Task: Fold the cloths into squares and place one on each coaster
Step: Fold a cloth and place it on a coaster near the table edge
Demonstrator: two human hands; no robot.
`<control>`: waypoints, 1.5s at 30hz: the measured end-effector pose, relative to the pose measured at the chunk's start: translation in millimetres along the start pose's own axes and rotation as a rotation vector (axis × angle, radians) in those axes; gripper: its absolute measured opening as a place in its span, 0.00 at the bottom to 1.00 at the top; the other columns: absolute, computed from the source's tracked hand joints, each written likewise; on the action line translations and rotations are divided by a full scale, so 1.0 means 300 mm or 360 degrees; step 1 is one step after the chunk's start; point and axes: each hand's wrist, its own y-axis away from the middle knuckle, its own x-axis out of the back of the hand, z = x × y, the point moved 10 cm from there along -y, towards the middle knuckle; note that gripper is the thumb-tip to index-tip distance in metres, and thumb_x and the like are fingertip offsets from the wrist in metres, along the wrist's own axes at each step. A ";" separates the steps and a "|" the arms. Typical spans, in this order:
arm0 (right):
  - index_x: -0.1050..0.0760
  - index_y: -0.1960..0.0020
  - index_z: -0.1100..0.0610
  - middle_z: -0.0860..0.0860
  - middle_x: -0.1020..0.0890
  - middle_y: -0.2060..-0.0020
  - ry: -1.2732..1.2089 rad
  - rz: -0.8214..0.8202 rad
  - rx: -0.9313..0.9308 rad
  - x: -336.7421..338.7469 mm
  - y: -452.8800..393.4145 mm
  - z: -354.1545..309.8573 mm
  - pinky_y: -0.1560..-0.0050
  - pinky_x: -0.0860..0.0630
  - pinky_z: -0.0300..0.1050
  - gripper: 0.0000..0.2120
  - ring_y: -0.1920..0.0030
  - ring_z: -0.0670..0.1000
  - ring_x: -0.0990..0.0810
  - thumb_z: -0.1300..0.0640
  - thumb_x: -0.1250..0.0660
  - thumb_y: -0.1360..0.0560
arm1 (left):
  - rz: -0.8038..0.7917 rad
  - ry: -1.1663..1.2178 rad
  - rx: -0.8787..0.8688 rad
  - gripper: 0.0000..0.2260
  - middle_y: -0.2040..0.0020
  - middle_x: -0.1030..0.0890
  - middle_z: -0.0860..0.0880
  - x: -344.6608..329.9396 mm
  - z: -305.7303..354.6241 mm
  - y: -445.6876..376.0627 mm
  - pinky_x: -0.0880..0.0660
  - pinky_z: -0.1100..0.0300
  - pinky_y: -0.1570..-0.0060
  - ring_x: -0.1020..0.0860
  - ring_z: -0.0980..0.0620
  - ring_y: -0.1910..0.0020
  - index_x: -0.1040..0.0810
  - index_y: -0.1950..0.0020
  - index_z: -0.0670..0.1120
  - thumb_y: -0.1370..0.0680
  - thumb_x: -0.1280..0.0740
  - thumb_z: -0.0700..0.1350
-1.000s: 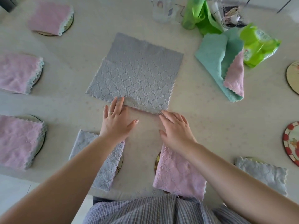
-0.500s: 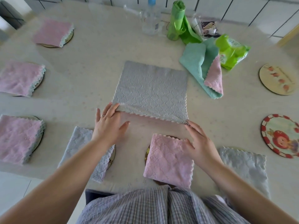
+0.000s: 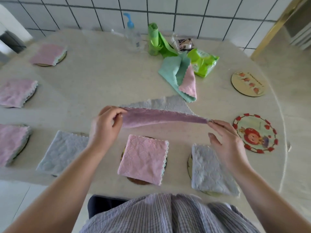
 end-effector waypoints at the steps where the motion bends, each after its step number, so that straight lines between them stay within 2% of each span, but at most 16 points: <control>1: 0.23 0.40 0.59 0.46 0.25 0.46 -0.0019 0.0014 0.0031 0.046 0.004 0.014 0.47 0.40 0.17 0.17 0.47 0.35 0.30 0.69 0.32 0.28 | 0.0039 0.0023 0.0009 0.09 0.54 0.21 0.50 -0.003 0.040 0.007 0.31 0.72 0.59 0.27 0.62 0.59 0.19 0.53 0.43 0.26 0.36 0.33; 5: 0.21 0.49 0.56 0.48 0.21 0.54 -0.0113 0.0143 0.0129 0.246 0.021 0.059 0.51 0.34 0.23 0.10 0.54 0.33 0.26 0.67 0.32 0.28 | 0.0211 0.0075 0.0020 0.07 0.54 0.22 0.51 -0.011 0.215 0.054 0.33 0.76 0.60 0.28 0.61 0.59 0.20 0.52 0.42 0.25 0.36 0.33; 8: 0.23 0.52 0.51 0.43 0.21 0.57 -0.0285 0.0227 0.0071 0.375 0.031 0.113 0.52 0.30 0.27 0.10 0.54 0.35 0.24 0.65 0.32 0.28 | 0.0293 0.0132 -0.0001 0.07 0.55 0.21 0.50 -0.020 0.351 0.095 0.32 0.75 0.56 0.26 0.59 0.57 0.20 0.52 0.41 0.26 0.35 0.32; 10: 0.25 0.50 0.46 0.39 0.20 0.56 -0.0358 0.0253 0.0009 0.434 0.029 0.164 0.49 0.26 0.37 0.13 0.53 0.40 0.22 0.63 0.33 0.27 | 0.0321 0.0173 -0.0005 0.07 0.55 0.21 0.50 -0.028 0.430 0.122 0.30 0.72 0.56 0.25 0.57 0.57 0.19 0.52 0.40 0.26 0.35 0.32; 12: 0.25 0.47 0.41 0.42 0.19 0.54 -0.0402 0.0222 -0.0060 0.464 0.020 0.210 0.51 0.23 0.47 0.15 0.55 0.47 0.20 0.61 0.34 0.26 | 0.0338 0.0221 0.0049 0.07 0.56 0.20 0.49 -0.040 0.481 0.142 0.28 0.68 0.56 0.24 0.55 0.57 0.19 0.52 0.41 0.26 0.35 0.32; 14: 0.25 0.48 0.38 0.46 0.19 0.52 -0.0427 0.0176 -0.0063 0.483 0.012 0.227 0.54 0.23 0.52 0.16 0.57 0.53 0.20 0.60 0.34 0.25 | 0.0333 0.0273 0.0157 0.07 0.56 0.19 0.49 -0.055 0.504 0.153 0.28 0.67 0.57 0.23 0.54 0.59 0.19 0.52 0.41 0.26 0.35 0.33; 18: 0.23 0.51 0.43 0.44 0.19 0.54 -0.0427 0.0136 -0.0152 0.506 -0.009 0.251 0.51 0.24 0.47 0.12 0.53 0.46 0.20 0.60 0.35 0.24 | 0.0291 0.0404 0.0345 0.08 0.63 0.22 0.50 -0.086 0.530 0.156 0.30 0.74 0.69 0.26 0.63 0.70 0.20 0.52 0.42 0.24 0.37 0.32; 20: 0.24 0.52 0.45 0.44 0.19 0.60 -0.0402 0.0077 -0.0237 0.492 -0.031 0.277 0.56 0.24 0.52 0.09 0.61 0.48 0.21 0.59 0.38 0.23 | 0.0281 0.0537 0.0412 0.09 0.65 0.24 0.51 -0.107 0.531 0.140 0.27 0.72 0.72 0.27 0.62 0.73 0.21 0.53 0.44 0.23 0.38 0.32; 22: 0.27 0.53 0.46 0.49 0.19 0.61 -0.0536 -0.0062 -0.0341 0.455 -0.081 0.292 0.61 0.23 0.55 0.09 0.64 0.51 0.19 0.60 0.41 0.22 | 0.0261 0.0639 0.0474 0.10 0.63 0.23 0.51 -0.141 0.525 0.099 0.24 0.69 0.70 0.26 0.62 0.72 0.22 0.54 0.45 0.23 0.39 0.32; 25: 0.28 0.54 0.49 0.54 0.19 0.53 -0.0756 -0.0256 -0.0484 0.423 -0.209 0.277 0.48 0.21 0.53 0.07 0.54 0.52 0.17 0.60 0.40 0.21 | 0.0225 0.0808 0.0599 0.10 0.62 0.23 0.52 -0.194 0.504 -0.009 0.22 0.65 0.66 0.25 0.64 0.71 0.23 0.57 0.46 0.23 0.39 0.33; 29: 0.26 0.50 0.51 0.52 0.18 0.50 -0.0851 0.0062 -0.0313 0.595 -0.381 0.188 0.45 0.23 0.50 0.05 0.49 0.50 0.18 0.58 0.39 0.23 | 0.0343 0.0871 0.0387 0.13 0.61 0.21 0.59 -0.138 0.579 -0.149 0.23 0.52 0.56 0.22 0.58 0.62 0.23 0.61 0.54 0.27 0.35 0.35; 32: 0.27 0.53 0.48 0.50 0.18 0.51 -0.0884 0.0317 -0.0136 0.738 -0.400 0.124 0.45 0.23 0.49 0.06 0.48 0.50 0.19 0.58 0.39 0.24 | 0.0395 0.0893 0.0255 0.14 0.57 0.20 0.60 -0.100 0.635 -0.183 0.22 0.47 0.48 0.21 0.56 0.57 0.23 0.60 0.55 0.26 0.35 0.35; 35: 0.27 0.55 0.46 0.45 0.19 0.54 -0.0851 0.0406 -0.0069 0.777 -0.358 0.135 0.45 0.23 0.43 0.08 0.50 0.43 0.19 0.59 0.40 0.24 | 0.0366 0.0823 0.0175 0.13 0.60 0.19 0.65 -0.116 0.654 -0.171 0.23 0.52 0.49 0.22 0.63 0.58 0.23 0.60 0.57 0.28 0.35 0.38; 37: 0.28 0.55 0.43 0.43 0.20 0.56 -0.0781 0.0440 -0.0096 0.754 -0.309 0.188 0.46 0.23 0.44 0.09 0.52 0.44 0.20 0.58 0.40 0.24 | 0.0313 0.0740 0.0153 0.12 0.61 0.20 0.68 -0.152 0.638 -0.143 0.25 0.59 0.52 0.23 0.68 0.59 0.23 0.58 0.57 0.28 0.35 0.38; 41: 0.28 0.56 0.42 0.44 0.22 0.60 -0.0658 0.0244 -0.0247 0.594 -0.193 0.331 0.61 0.30 0.42 0.10 0.61 0.49 0.26 0.56 0.40 0.23 | 0.0147 0.0788 0.0306 0.10 0.60 0.21 0.59 -0.282 0.545 -0.046 0.28 0.70 0.59 0.25 0.69 0.65 0.21 0.54 0.44 0.26 0.36 0.30; 45: 0.27 0.51 0.49 0.43 0.21 0.58 -0.0558 0.0027 -0.0400 0.445 -0.059 0.476 0.61 0.32 0.32 0.05 0.62 0.37 0.25 0.57 0.39 0.22 | -0.0140 0.0691 0.0558 0.14 0.61 0.22 0.54 -0.430 0.425 0.093 0.28 0.70 0.69 0.25 0.65 0.70 0.23 0.59 0.47 0.24 0.38 0.29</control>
